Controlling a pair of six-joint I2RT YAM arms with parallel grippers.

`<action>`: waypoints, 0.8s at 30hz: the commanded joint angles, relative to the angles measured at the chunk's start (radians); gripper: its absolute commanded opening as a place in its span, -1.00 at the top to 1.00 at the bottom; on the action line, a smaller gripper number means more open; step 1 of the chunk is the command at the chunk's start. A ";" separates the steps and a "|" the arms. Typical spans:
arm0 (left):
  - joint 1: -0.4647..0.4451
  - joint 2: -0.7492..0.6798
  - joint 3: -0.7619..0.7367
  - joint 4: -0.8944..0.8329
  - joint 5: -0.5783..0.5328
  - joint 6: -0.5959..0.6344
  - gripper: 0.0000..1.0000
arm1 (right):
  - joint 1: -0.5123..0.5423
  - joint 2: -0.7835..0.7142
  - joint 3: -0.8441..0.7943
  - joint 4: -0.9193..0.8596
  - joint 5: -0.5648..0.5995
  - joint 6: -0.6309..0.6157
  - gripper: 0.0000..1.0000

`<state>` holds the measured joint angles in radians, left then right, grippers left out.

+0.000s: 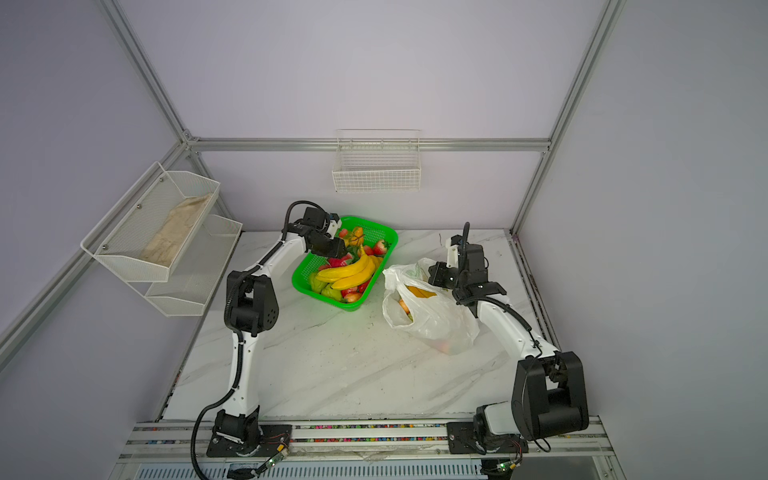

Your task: Place the fake fruits into the plastic bag and tie a complex knot

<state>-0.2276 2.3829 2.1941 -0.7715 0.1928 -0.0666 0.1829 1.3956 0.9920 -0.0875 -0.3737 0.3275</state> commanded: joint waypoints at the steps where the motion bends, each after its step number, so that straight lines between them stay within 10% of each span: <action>1: 0.011 -0.056 0.043 -0.050 -0.058 0.017 0.04 | -0.004 0.001 -0.010 0.015 0.015 -0.011 1.00; 12: 0.013 -0.196 -0.128 0.070 -0.040 -0.033 0.23 | -0.005 0.000 0.003 0.002 0.018 -0.007 1.00; 24: 0.029 -0.126 -0.102 0.052 0.049 -0.026 -0.62 | -0.004 -0.009 -0.010 0.004 0.028 -0.010 1.00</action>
<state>-0.2047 2.2211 2.0636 -0.7063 0.1940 -0.1043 0.1829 1.3952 0.9920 -0.0883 -0.3573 0.3275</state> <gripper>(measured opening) 0.800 0.048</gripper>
